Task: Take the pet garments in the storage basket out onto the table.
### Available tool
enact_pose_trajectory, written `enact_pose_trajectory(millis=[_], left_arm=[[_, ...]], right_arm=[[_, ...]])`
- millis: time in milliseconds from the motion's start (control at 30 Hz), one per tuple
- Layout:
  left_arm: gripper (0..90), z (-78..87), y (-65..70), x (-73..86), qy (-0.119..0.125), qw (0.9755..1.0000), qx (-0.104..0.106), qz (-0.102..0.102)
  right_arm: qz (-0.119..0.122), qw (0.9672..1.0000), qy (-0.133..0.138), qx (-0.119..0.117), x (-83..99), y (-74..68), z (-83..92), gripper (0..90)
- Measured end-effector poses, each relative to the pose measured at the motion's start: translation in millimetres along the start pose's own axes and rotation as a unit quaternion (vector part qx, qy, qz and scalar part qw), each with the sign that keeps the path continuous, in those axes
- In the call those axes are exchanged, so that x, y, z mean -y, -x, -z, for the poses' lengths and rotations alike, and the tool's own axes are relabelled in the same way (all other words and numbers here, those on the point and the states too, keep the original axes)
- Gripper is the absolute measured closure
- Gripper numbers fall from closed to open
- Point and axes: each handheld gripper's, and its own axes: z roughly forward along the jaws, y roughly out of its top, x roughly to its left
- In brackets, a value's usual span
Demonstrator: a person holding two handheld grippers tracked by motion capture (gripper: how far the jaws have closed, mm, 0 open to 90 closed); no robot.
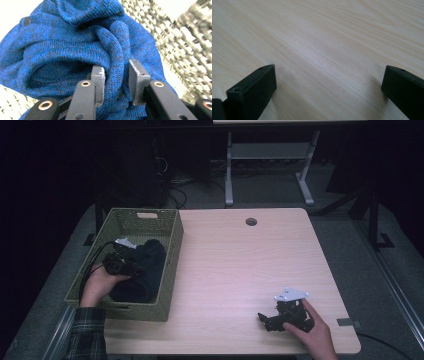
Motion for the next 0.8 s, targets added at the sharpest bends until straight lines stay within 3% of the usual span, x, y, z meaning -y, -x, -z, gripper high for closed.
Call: enact_pose_trajectory(millis=[167,333,467,567,633,700,800], left_arm=[[69.6,14.1,-3.8,0.7,0.041,0.9989,0.003,0.023],[69.7,28.4,-7.9,3.1,0.085,0.9956,0.008,0.039],[69.7,34.2,-7.9,3.4,0.106,0.9933,0.014,0.043],[69.7,44.1,-5.9,2.3,0.141,0.9885,0.016,0.053],[69.7,46.4,-5.5,2.0,0.149,0.9873,0.017,0.052],[69.7,50.9,-4.4,1.4,0.166,0.9845,0.018,0.054],[69.7,60.1,-2.0,-0.1,0.194,0.9793,0.015,0.055]], right_arm=[[0.000,1.0000,0.000,0.000,0.0,0.0,0.0,0.0],[-0.002,1.0000,-0.001,0.000,0.0,-0.3,0.2,0.0],[-0.002,1.0000,-0.001,0.000,0.0,-0.2,0.1,0.0],[0.000,1.0000,0.000,0.000,0.0,0.0,0.0,0.0],[0.000,1.0000,0.000,0.000,0.0,0.0,0.0,0.0],[0.000,1.0000,0.000,0.000,0.0,0.0,0.0,0.0],[0.000,1.0000,0.000,0.000,0.0,-0.1,0.1,0.0]])
